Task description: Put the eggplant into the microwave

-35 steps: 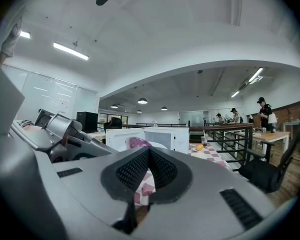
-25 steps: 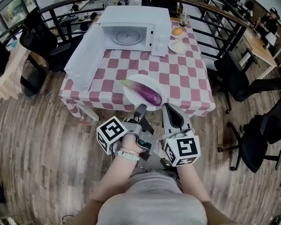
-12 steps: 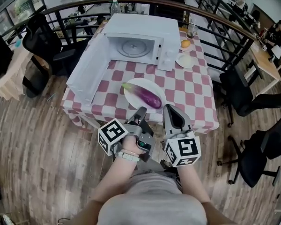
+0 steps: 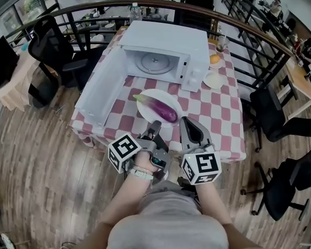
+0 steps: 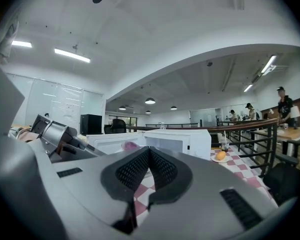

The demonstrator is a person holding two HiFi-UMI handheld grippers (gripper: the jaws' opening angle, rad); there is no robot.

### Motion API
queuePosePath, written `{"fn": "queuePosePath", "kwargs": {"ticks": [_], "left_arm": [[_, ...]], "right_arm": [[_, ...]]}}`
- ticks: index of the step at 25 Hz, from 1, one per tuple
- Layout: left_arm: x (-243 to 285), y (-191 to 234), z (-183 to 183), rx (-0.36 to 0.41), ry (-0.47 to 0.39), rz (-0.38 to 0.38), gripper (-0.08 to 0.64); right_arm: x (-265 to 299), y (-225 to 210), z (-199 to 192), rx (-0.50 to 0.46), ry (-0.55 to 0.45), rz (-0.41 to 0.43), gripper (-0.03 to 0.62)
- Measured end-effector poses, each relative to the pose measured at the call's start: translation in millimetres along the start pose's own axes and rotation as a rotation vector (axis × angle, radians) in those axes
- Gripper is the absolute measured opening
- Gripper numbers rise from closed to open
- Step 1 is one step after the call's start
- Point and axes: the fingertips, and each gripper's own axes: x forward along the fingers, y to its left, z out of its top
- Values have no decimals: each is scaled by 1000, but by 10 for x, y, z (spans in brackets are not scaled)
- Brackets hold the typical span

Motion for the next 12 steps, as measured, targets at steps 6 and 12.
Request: {"fn": "queuePosePath", "kwargs": {"ticks": [6, 12], "left_arm": [[363, -7, 258, 5, -18, 8, 17], [708, 64, 485, 9, -36, 30, 17]], "right_arm": [[455, -160, 2, 7, -2, 26, 23], [858, -336, -80, 22, 5, 47, 23]]}}
